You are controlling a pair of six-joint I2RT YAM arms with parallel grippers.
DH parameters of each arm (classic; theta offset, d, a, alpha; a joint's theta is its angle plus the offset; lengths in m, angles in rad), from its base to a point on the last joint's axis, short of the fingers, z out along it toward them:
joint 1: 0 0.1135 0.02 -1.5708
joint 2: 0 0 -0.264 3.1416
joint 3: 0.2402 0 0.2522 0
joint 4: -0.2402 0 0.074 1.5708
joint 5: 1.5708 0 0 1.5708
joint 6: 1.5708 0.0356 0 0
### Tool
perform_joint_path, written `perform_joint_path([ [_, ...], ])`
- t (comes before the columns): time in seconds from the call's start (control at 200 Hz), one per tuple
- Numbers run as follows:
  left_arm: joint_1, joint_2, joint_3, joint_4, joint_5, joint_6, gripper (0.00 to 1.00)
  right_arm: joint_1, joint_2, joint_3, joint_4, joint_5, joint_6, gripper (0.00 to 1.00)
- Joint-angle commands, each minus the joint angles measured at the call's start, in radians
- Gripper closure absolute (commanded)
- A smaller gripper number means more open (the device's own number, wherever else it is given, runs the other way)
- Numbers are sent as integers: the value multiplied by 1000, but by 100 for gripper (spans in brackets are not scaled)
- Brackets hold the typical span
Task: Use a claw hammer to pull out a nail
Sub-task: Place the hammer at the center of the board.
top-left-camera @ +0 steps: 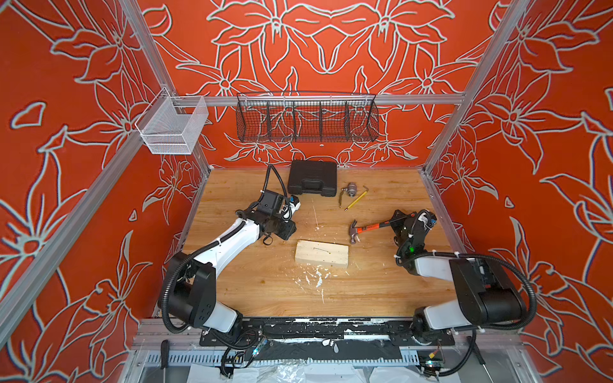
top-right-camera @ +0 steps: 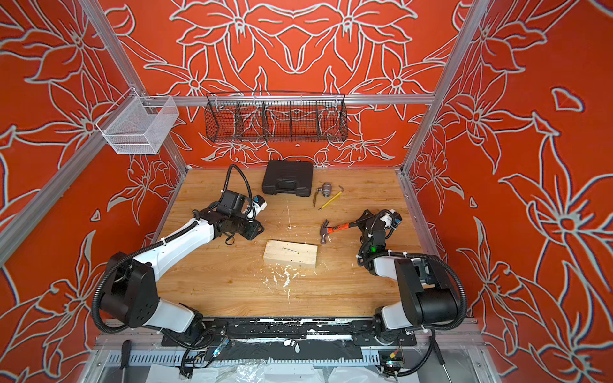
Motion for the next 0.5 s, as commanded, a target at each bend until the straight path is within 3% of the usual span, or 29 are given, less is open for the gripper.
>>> perform_joint_path([
  [0.0, -14, -27, -12, 7, 33, 30, 63, -2, 52, -48, 23, 39, 13, 87],
  [0.27, -57, -39, -10, -5, 60, 87, 62, -2, 117, -68, 33, 35, 55, 81],
  [0.495, -106, -9, 21, -43, 82, 135, 62, -4, 161, -126, 90, 78, 99, 68],
])
